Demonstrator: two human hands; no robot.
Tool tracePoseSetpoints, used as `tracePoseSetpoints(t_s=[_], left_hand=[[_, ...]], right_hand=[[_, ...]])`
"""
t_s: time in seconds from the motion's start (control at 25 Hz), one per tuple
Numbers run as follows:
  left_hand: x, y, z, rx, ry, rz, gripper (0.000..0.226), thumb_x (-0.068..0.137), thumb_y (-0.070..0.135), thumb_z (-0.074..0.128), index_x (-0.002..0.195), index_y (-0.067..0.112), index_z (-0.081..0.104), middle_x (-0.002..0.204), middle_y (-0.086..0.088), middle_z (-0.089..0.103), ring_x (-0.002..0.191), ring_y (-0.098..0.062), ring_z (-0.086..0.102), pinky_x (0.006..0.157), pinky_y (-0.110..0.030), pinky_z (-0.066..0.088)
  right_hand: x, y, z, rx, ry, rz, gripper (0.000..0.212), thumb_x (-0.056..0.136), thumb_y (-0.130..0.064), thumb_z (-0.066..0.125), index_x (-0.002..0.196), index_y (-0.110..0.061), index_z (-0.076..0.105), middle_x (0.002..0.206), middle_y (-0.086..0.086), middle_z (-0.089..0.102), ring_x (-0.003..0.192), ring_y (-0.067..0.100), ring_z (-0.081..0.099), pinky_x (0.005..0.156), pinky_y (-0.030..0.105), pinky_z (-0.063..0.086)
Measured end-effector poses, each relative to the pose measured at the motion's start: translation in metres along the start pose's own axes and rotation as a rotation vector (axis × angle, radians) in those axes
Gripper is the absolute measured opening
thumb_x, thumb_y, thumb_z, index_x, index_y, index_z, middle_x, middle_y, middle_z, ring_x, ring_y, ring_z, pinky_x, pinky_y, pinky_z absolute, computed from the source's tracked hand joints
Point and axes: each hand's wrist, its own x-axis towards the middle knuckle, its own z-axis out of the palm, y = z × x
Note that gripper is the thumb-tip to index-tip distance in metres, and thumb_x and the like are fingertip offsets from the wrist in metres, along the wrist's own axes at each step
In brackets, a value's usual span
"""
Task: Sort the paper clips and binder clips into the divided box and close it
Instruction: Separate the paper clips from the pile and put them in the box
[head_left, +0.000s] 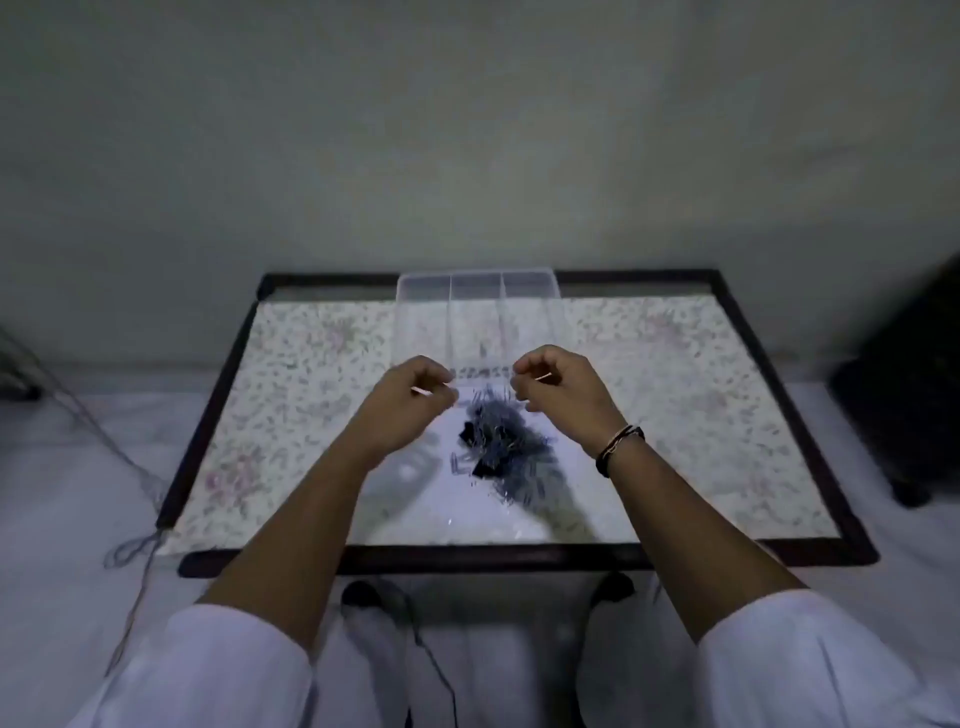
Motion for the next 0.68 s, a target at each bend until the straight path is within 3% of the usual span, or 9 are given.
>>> tracePoseSetpoints(t_s=[0.12,0.2,0.32,0.44,0.56,0.68], left_hand=[[0.036,-0.054,0.031,0.380,-0.056,-0.017,0.035,0.088,0.029,0.072,0.118,0.017,0.058,0.111,0.001,0.059,0.088,-0.018,0.059,0.077,-0.031,0.047],[0.053,-0.071,0.043,0.531,-0.154,0.060,0.048,0.084,0.029,0.076,0.125,0.018,0.053,0.112,-0.001,0.051,0.093,-0.016,0.054,0.078,-0.028,0.045],[0.080,-0.074,0.048,0.605,-0.250,0.138,0.051,0.081,0.023,0.076,0.127,0.022,0.053,0.110,-0.003,0.049,0.096,-0.019,0.052,0.076,-0.028,0.042],[0.084,-0.073,0.058,0.647,-0.239,0.137,0.043,0.080,0.017,0.076,0.119,0.022,0.059,0.105,-0.004,0.051,0.092,-0.019,0.054,0.075,-0.027,0.040],[0.086,-0.071,0.056,0.644,-0.194,0.104,0.032,0.081,0.011,0.074,0.109,0.021,0.063,0.100,-0.007,0.059,0.088,-0.024,0.059,0.077,-0.033,0.048],[0.084,-0.070,0.050,0.661,-0.163,0.061,0.027,0.081,0.017,0.078,0.106,0.020,0.068,0.095,-0.005,0.069,0.087,-0.024,0.064,0.078,-0.034,0.051]], right_hand=[[0.037,0.048,0.019,-0.511,-0.173,-0.073,0.010,0.085,-0.019,0.068,0.095,-0.019,0.067,0.094,0.000,0.069,0.082,0.016,0.064,0.076,0.036,0.056],[0.047,0.067,0.023,-0.774,-0.322,-0.139,0.024,0.085,-0.019,0.066,0.108,-0.022,0.065,0.103,0.001,0.063,0.087,0.021,0.062,0.076,0.039,0.054],[0.064,0.085,0.022,-0.831,-0.358,-0.184,0.044,0.086,-0.019,0.065,0.128,-0.030,0.058,0.110,0.001,0.053,0.088,0.020,0.055,0.070,0.035,0.049],[0.064,0.098,0.026,-0.849,-0.388,-0.171,0.053,0.083,-0.029,0.071,0.133,-0.034,0.053,0.111,0.002,0.049,0.091,0.023,0.056,0.070,0.037,0.051],[0.068,0.103,0.032,-0.863,-0.319,-0.166,0.044,0.083,-0.029,0.070,0.124,-0.034,0.055,0.108,0.000,0.049,0.087,0.026,0.057,0.066,0.037,0.051],[0.072,0.101,0.031,-0.849,-0.297,-0.180,0.030,0.086,-0.035,0.069,0.114,-0.037,0.061,0.103,-0.004,0.052,0.083,0.020,0.055,0.062,0.030,0.039]])
